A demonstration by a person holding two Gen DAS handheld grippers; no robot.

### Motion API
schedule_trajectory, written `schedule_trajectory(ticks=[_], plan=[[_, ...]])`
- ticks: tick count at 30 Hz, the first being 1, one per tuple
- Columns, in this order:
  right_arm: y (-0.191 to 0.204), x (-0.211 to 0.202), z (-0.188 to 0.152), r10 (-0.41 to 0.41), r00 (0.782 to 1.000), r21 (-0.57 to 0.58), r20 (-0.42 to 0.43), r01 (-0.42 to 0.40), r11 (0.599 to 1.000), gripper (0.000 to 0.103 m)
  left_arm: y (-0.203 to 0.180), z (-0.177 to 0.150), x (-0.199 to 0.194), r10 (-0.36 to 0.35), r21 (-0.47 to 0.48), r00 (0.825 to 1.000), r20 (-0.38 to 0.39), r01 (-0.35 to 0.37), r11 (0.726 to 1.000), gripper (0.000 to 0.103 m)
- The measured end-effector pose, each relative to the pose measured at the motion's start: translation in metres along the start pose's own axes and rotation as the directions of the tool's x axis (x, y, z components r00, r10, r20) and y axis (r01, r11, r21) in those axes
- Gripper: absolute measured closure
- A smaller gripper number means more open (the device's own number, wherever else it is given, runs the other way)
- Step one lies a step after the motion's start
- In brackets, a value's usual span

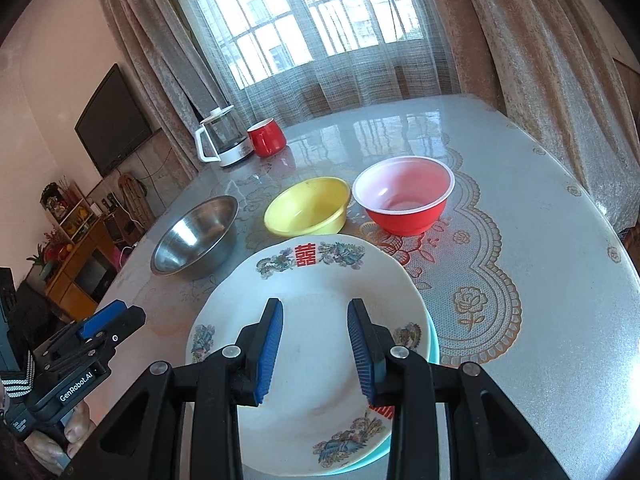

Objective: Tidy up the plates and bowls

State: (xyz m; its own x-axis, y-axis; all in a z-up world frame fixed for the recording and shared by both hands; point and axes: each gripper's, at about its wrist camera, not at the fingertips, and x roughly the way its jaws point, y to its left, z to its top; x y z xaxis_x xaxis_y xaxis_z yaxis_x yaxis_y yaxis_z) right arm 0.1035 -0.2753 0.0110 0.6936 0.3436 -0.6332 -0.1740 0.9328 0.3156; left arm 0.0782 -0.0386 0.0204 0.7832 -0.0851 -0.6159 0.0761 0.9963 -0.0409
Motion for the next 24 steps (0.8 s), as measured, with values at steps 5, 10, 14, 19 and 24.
schedule_trajectory(ticks=[5,10,14,19,24], plan=[[0.011,0.007,0.001,0.075,0.997,-0.046,-0.037,-0.076,0.996,0.069,-0.002,-0.005,-0.013,0.061,-0.024,0.998,0.023,-0.061,0.998,0.059],[0.024,0.013,0.003,0.144,0.987,-0.093,-0.072,-0.150,0.984,0.069,-0.004,-0.011,-0.017,0.107,-0.051,0.994,0.012,-0.107,0.993,0.059],[0.036,0.019,0.003,0.189,0.977,-0.118,-0.104,-0.201,0.973,0.069,0.000,-0.016,-0.019,0.143,-0.071,0.990,-0.011,-0.144,0.987,0.059],[0.051,0.023,0.001,0.216,0.970,-0.141,-0.110,-0.230,0.963,0.069,0.010,-0.017,-0.019,0.195,-0.062,0.981,0.000,-0.194,0.979,0.059],[0.065,0.027,-0.001,0.213,0.972,-0.125,-0.103,-0.225,0.966,0.069,0.029,-0.016,-0.015,0.201,-0.049,0.979,-0.009,-0.202,0.978,0.058]])
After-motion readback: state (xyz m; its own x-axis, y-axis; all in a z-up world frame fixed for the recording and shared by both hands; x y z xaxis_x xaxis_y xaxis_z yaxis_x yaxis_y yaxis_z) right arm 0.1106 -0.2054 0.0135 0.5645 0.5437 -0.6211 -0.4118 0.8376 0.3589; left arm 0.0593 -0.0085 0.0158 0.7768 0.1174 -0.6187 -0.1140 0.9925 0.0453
